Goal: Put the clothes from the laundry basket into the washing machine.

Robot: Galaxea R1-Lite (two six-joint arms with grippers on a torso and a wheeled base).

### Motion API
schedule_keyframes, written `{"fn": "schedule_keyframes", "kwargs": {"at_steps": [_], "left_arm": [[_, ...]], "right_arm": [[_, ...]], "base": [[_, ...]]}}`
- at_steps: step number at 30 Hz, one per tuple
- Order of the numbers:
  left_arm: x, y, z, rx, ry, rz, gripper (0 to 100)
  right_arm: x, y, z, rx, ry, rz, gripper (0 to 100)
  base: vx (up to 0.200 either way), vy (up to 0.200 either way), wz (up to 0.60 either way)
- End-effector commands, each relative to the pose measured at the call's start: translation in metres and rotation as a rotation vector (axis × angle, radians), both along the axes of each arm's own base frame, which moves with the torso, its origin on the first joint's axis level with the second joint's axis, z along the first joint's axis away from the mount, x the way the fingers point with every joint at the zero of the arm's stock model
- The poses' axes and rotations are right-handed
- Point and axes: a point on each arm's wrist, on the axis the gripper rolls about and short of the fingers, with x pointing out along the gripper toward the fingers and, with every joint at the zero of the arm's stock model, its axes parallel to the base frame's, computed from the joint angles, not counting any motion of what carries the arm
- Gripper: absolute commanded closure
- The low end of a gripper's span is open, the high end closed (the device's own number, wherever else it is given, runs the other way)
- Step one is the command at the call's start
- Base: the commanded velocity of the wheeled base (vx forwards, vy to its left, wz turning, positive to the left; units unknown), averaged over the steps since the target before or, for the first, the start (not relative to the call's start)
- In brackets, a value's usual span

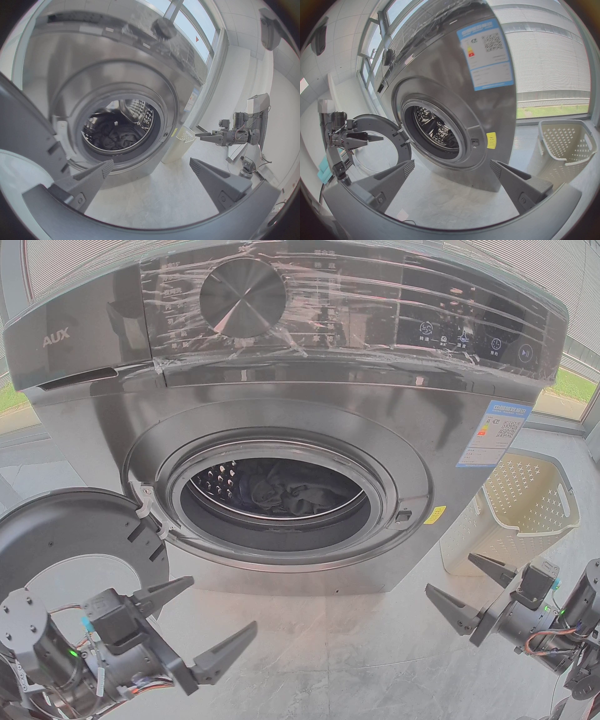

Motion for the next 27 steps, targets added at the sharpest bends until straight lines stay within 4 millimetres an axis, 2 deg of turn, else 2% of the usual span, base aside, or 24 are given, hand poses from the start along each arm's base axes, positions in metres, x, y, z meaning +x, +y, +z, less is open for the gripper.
{"fn": "schedule_keyframes", "kwargs": {"at_steps": [1,5,7,10,17,21,25,27], "left_arm": [[-0.022,0.04,0.007,-0.03,-0.097,0.091,0],[-0.029,0.054,0.011,-0.001,-0.145,0.128,0],[-0.034,0.063,0.013,0.002,-0.162,0.16,0],[-0.043,0.072,0.013,-0.012,-0.163,0.175,0],[-0.071,0.099,0.002,0.014,-0.141,0.233,0],[-0.091,0.112,-0.009,0.019,-0.145,0.251,0],[-0.102,0.119,-0.019,0.028,-0.132,0.303,0],[-0.108,0.122,-0.025,0.022,-0.129,0.337,0]], "right_arm": [[-0.014,-0.021,0.012,0.025,-0.034,-0.078,0],[-0.026,-0.031,0.011,-0.015,0.009,-0.083,0],[-0.038,-0.042,0.009,-0.037,0.047,-0.088,0],[-0.045,-0.053,0.008,-0.047,0.065,-0.142,0],[-0.076,-0.084,0.008,-0.026,0.037,-0.281,0],[-0.106,-0.102,-0.003,-0.054,0.011,-0.375,0],[-0.129,-0.111,-0.017,-0.092,-0.021,-0.459,0],[-0.141,-0.113,-0.025,-0.093,-0.042,-0.495,0]], "base": [[-0.2,0.0,0.0],[-0.2,0.0,0.0],[-0.2,0.0,0.0],[-0.2,0.0,0.0],[-0.2,0.0,0.0],[-0.2,0.0,0.0],[-0.2,0.0,0.0],[0.0,0.0,0.0]]}}
